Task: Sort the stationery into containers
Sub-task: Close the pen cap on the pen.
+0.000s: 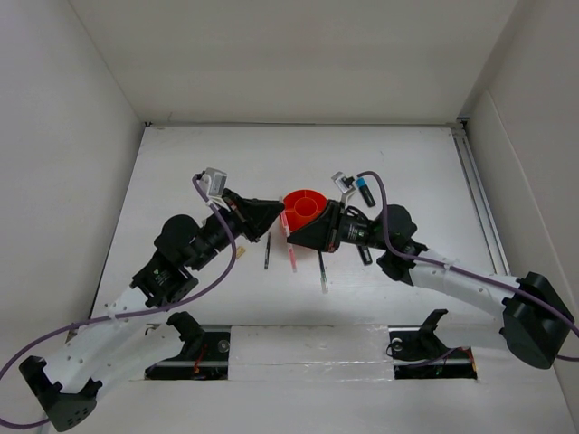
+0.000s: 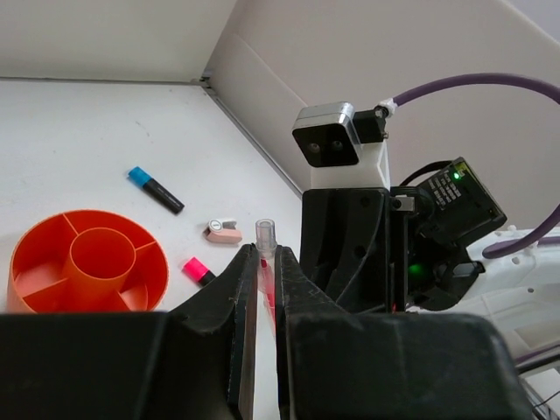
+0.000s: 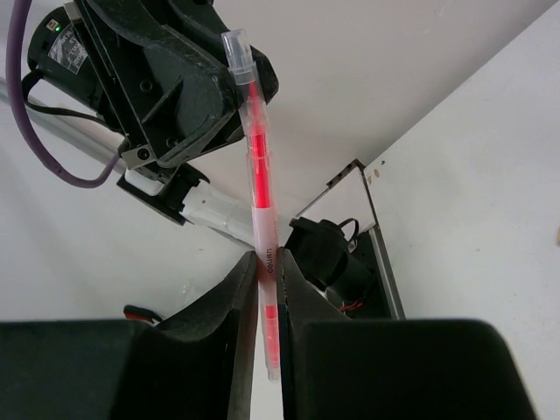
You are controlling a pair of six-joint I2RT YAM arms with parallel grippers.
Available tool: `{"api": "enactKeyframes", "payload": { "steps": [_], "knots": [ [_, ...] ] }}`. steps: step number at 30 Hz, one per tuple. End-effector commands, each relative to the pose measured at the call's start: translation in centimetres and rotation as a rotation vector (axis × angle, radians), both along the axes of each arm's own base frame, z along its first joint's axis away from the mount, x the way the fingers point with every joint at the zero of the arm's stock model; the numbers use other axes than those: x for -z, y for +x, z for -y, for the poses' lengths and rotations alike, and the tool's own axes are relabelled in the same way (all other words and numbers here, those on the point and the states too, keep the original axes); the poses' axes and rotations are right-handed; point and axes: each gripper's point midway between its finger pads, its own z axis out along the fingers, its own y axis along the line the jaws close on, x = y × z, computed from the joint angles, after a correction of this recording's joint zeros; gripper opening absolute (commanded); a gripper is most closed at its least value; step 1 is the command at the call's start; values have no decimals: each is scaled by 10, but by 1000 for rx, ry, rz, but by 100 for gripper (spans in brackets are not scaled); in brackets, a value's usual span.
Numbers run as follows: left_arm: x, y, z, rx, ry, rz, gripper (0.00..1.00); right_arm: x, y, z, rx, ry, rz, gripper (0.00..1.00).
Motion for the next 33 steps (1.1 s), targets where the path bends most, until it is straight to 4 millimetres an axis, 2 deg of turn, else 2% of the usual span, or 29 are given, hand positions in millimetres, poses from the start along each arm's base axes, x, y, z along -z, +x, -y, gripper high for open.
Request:
{"api": "enactKeyframes", "payload": {
  "steps": [1, 3, 5, 9, 11, 12, 13, 16, 20, 23, 24, 30, 31, 33],
  "knots": [
    [-1, -5, 4, 34, -25, -7, 0, -50, 5, 11, 76, 164, 93, 0],
    [1, -1, 4, 16, -37, -34, 0, -52, 1, 10, 69, 173, 110, 0],
    [-7, 3, 3, -6, -74, -57, 0, -57, 2, 11, 79, 190, 121, 0],
    [-11, 7, 0, -35, -109, -75, 0, -60, 0, 9, 81, 207, 140, 0],
    [-7, 7, 3, -25, -99, -84, 0, -59, 0, 7, 81, 211, 138, 0],
    [-15, 7, 3, -24, -110, -73, 0, -59, 0, 7, 83, 209, 146, 0],
    [-7, 8, 6, -17, -87, -94, 0, -59, 2, 7, 92, 211, 144, 0],
    [-11, 7, 9, -3, -85, -94, 0, -59, 4, 7, 107, 210, 158, 0],
    [-3, 9, 10, -8, -41, -105, 0, -56, 9, 8, 135, 208, 153, 0],
    [-6, 6, 11, 14, 5, -77, 0, -55, 9, 9, 139, 196, 154, 0],
    [2, 8, 12, 13, 31, -86, 0, -56, 6, 9, 129, 193, 156, 0],
    [9, 1, 12, 50, 109, -71, 0, -53, 4, 10, 126, 147, 152, 0],
    [5, -3, 11, 62, 112, -58, 0, -60, 1, 11, 118, 154, 162, 0],
    [5, -5, 9, 61, 118, -51, 0, -57, 1, 11, 117, 144, 154, 0]
  ]
}}
